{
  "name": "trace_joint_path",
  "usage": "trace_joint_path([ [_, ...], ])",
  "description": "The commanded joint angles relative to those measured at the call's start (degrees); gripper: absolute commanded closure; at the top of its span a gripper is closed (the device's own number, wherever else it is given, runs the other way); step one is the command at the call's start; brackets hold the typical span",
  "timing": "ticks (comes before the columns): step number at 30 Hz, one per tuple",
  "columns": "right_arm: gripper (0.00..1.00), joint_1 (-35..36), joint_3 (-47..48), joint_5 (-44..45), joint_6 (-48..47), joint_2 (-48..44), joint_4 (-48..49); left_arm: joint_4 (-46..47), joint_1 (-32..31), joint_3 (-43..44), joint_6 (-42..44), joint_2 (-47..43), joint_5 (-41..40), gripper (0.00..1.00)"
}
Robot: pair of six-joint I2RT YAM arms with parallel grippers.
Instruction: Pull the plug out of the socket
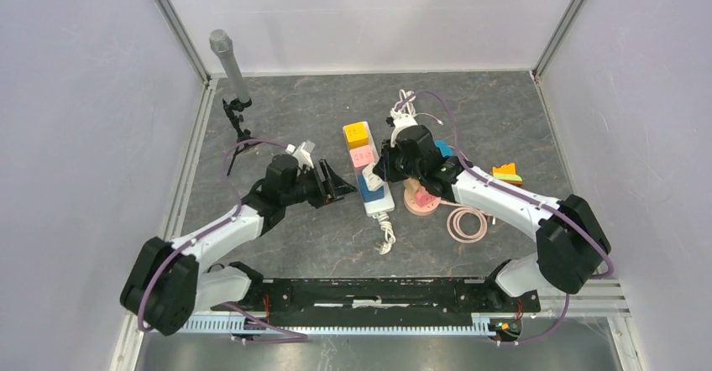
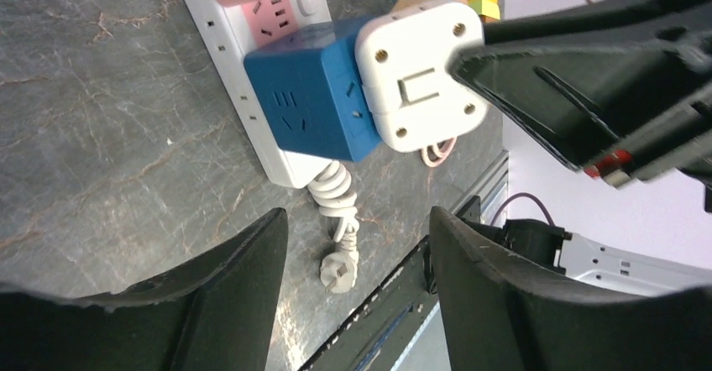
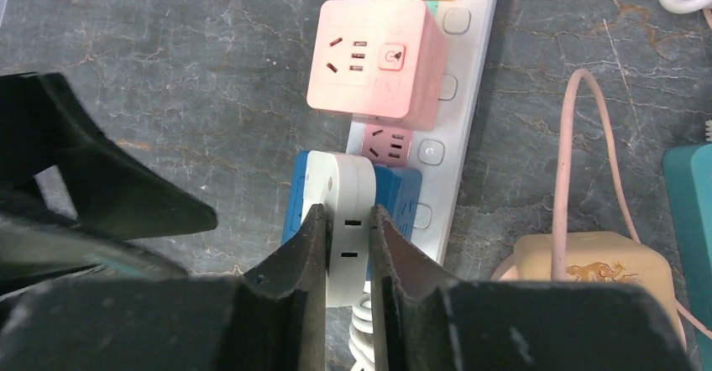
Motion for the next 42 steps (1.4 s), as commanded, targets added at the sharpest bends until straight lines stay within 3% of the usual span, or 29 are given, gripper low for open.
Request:
trace_joint_path([
  [1, 0.82, 0.01, -0.03, -2.87, -1.40, -0.52, 2.25, 6.38, -0.88, 3.71, -0.27, 5.92, -1.00, 0.35],
  [6, 0.85, 0.04, 0.10, -3.70, -2.52, -0.52, 2.21, 7.37, -1.44, 5.20, 0.46, 9.60, -0.62, 0.39],
  [11, 0.64, 0.08, -0.37, -5.69, -2.42, 0.05, 3.10, 8.13, -2.07, 6.28, 0.55, 12.30, -0.52, 0.40],
  [14, 0.60, 0.03, -0.90, -6.69, -1.75, 0.70, 3.86, 8.71, -2.42, 6.54, 0.55, 13.86, -0.69, 0.42],
  [22, 0.65, 0.03, -0.52, -7.61, -1.43, 1.68, 4.75, 9.79, -3.38, 6.14, 2.32, 15.55, -3.18, 0.51],
  [29, 0.83, 0.04, -1.04, -8.07, -0.53, 1.60, 5.61, 7.05, -3.76, 6.43, 3.10, 17.95, -5.98, 0.62],
  [30, 0.81, 0.02, -1.04, -8.01, -0.50, 1.60, 5.65, 6.15, -3.78, 6.55, 3.08, 18.29, -6.55, 0.63],
  [34, 0.58, 0.10, -1.23, -8.07, 0.07, 2.07, 5.35, 3.89, -3.83, 6.56, 3.01, 18.99, -8.27, 0.66],
  [37, 0.54, 0.01, -1.41, -8.21, 0.93, 2.58, 5.51, 2.48, -3.83, 6.53, 2.99, 19.06, -9.23, 0.68],
  [38, 0.56, 0.03, -1.50, -8.33, 1.20, 2.61, 5.65, 1.97, -3.83, 6.49, 3.01, 19.11, -9.51, 0.69],
  [42, 0.84, -0.01, -2.30, -7.94, 2.67, 1.68, 7.30, 0.25, -3.85, 6.21, 3.10, 18.92, -10.74, 0.70],
])
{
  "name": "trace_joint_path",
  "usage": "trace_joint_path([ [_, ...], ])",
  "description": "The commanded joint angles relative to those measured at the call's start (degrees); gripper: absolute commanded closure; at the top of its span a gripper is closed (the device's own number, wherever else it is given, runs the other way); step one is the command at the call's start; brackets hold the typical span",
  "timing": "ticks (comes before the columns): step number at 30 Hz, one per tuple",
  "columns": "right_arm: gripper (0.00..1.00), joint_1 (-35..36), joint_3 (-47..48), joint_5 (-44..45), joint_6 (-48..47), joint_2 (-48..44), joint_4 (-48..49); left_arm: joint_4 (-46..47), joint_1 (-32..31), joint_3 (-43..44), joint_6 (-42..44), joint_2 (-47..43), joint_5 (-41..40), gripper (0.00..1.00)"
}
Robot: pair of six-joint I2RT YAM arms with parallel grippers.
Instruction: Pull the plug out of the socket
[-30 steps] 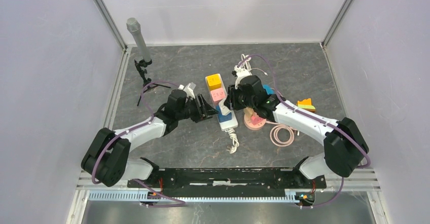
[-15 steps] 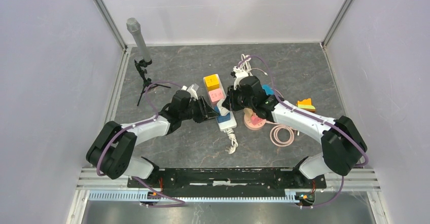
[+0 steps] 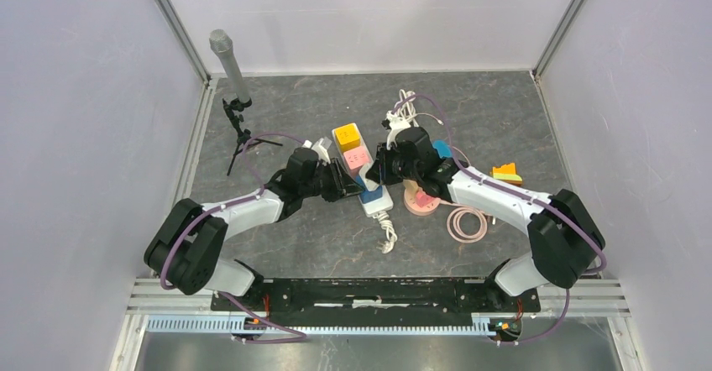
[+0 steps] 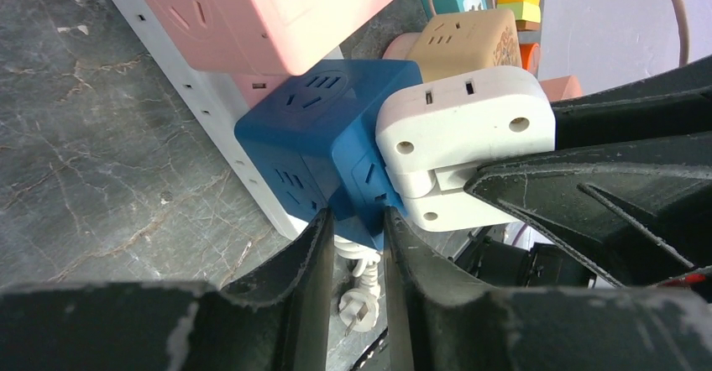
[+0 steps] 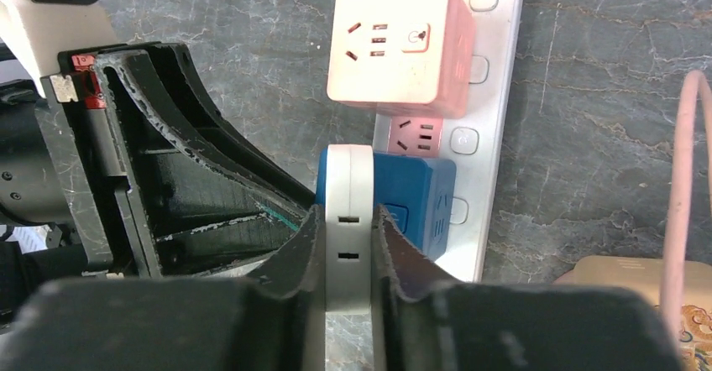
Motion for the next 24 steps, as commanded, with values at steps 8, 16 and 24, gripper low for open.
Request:
trace_joint_path([
  [8, 1.00, -0.27, -1.48, -0.23, 3.69, -3.39, 5.29, -10.43, -0.11, -0.27, 2.91, 2.12, -10.45, 0.71],
  [16, 1.00, -1.24, -4.38, -4.96, 7.72, -6.84, 12.88, -12.15, -0.11, -0.57, 2.64, 2.75, -11.78, 0.71],
  [24, 1.00, -1.50, -4.80, -5.41, 8.23, -12.05, 16.83, -12.81, -0.12, -0.05, 2.99, 2.98, -11.62, 0.71],
])
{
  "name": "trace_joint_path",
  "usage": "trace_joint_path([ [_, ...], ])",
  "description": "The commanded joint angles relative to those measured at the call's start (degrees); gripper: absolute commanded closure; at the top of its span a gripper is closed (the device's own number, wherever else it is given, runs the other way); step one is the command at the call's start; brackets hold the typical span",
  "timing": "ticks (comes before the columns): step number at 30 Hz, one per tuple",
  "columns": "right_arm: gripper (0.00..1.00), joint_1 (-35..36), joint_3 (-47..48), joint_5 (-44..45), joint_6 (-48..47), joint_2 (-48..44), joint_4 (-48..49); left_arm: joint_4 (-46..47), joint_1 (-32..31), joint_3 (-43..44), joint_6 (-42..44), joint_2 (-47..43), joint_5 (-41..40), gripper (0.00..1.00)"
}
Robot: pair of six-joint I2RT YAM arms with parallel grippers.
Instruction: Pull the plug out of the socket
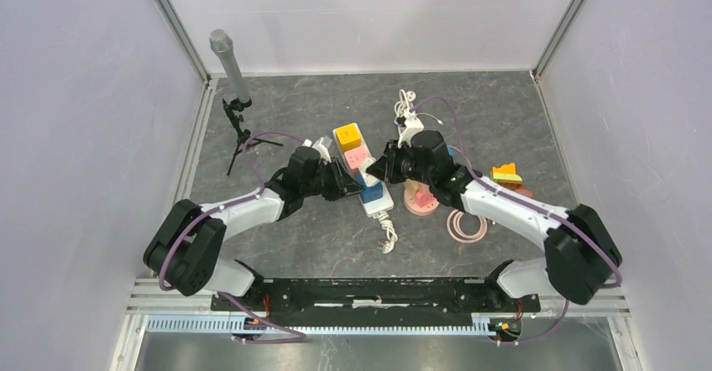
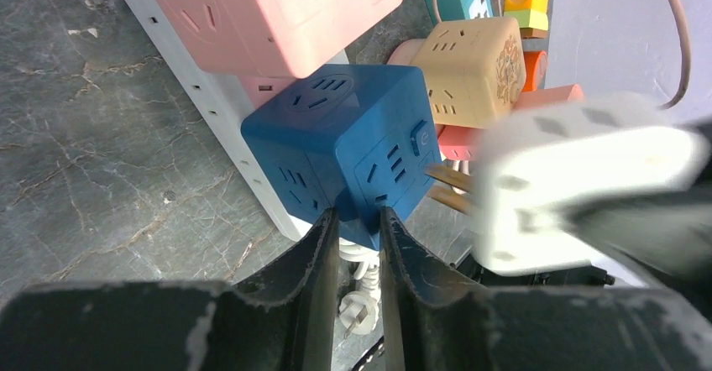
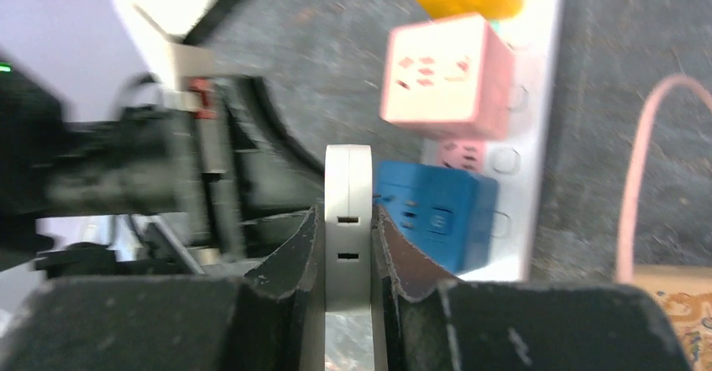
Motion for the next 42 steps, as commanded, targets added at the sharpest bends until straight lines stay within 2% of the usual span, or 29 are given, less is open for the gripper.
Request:
trace_joint_path([
  [1, 1.00, 0.09, 1.26, -3.43, 1.49, -7.37, 9.20, -10.21, 0.49, -1.29, 3.06, 3.30, -9.51, 0.71],
  [7, 1.00, 0.00, -0.20, -2.14, 1.97, -11.49, 10.66, -10.18, 0.50, 0.04, 3.06, 2.51, -7.48, 0.69],
  [9, 1.00, -0.04, -0.39, -1.80, 1.63, -12.63, 9.88, -10.14, 0.50, 1.68, 3.29, 0.77, -5.78, 0.65],
  [12, 1.00, -0.04, -1.02, -1.59, 1.02, -14.44, 8.51, -11.35, 0.50, 5.15, 3.85, -3.71, -4.70, 0.52],
  [15, 1.00, -0.04, -2.44, -2.01, 0.79, -16.11, 7.72, -19.79, 0.52, 9.33, 5.01, -9.06, -10.50, 0.37],
  [18, 1.00, 0.04, -4.05, -3.61, 0.52, -16.70, 7.20, -29.73, 0.59, 11.98, 6.17, -15.02, -21.34, 0.23],
  [22, 1.00, 2.05, -5.68, -5.29, 0.61, -15.37, 8.30, -41.33, 0.67, 12.66, 8.05, -23.48, -33.59, 0.11],
  [26, 1.00, 8.50, -4.92, -3.70, 0.34, -10.06, 9.41, -48.69, 0.67, 13.24, 9.11, -31.08, -38.42, 0.00],
  [30, 1.00, 14.95, -3.35, -3.57, 2.22, -2.29, 14.19, -54.81, 0.68, 14.71, 9.49, -38.30, -41.06, 0.00],
  [35, 1.00, 22.39, 2.95, -5.74, 2.40, 9.67, 17.99, -60.70, 0.68, 16.47, 9.73, -45.51, -44.58, 0.00],
  [42, 0.99, 27.78, 9.35, -10.61, 3.61, 21.92, 19.49, -64.85, 0.67, 17.18, 9.63, -51.59, -45.25, 0.00],
])
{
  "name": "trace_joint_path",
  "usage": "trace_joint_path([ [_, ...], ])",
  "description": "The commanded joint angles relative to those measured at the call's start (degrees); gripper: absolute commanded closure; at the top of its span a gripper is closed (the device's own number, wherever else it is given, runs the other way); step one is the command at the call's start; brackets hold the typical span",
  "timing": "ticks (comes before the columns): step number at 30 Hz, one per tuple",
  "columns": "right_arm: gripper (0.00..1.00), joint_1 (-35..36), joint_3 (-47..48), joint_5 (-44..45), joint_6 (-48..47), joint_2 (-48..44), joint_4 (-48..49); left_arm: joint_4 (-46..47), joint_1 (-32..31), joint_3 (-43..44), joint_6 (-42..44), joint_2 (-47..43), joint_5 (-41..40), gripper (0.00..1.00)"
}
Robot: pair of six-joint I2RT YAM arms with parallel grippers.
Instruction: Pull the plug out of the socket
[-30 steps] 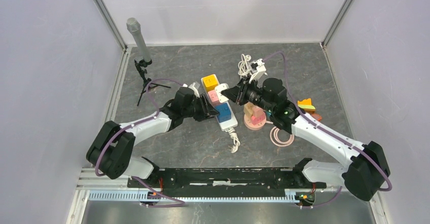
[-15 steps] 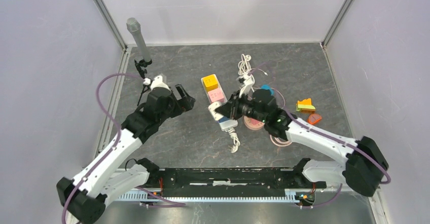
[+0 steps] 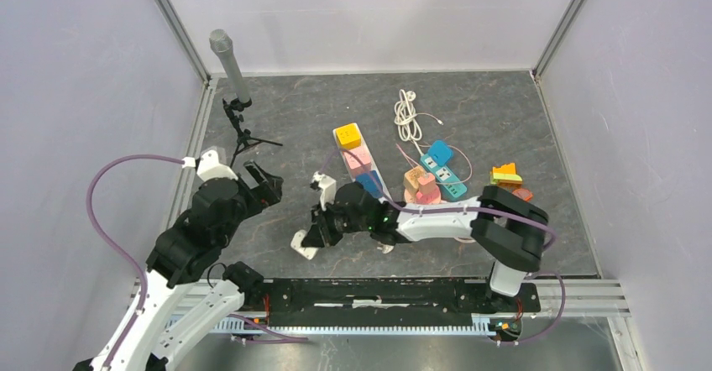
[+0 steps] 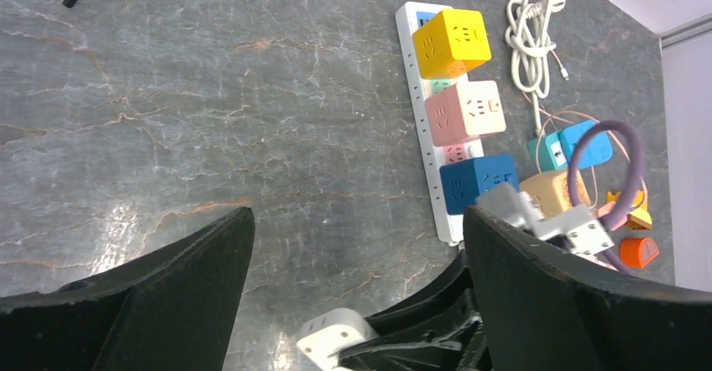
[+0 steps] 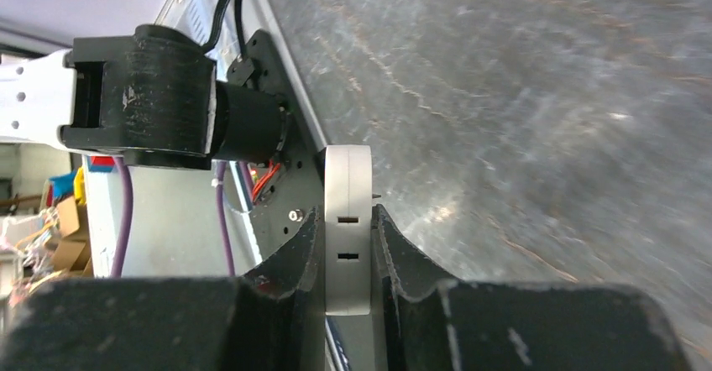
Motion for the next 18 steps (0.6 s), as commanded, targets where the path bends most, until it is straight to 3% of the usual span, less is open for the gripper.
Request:
trace_joint_path([
  [1, 0.97, 2.18, 4.12, -4.64, 1.83, 4.94, 5.44, -4.05, 0.11, 1.60, 1.76, -1.93, -2.25, 0.00],
  [8, 0.88, 2.66, 1.69, -6.97, 6.05, 8.63, 9.67, -4.63, 0.11, 0.97, 1.84, -2.68, -0.24, 0.00],
  [18, 0.60, 1.46, 3.53, -0.86, 2.60, 8.91, -0.43, -4.64, 0.11, 0.68, 1.67, -1.22, 0.69, 0.00],
])
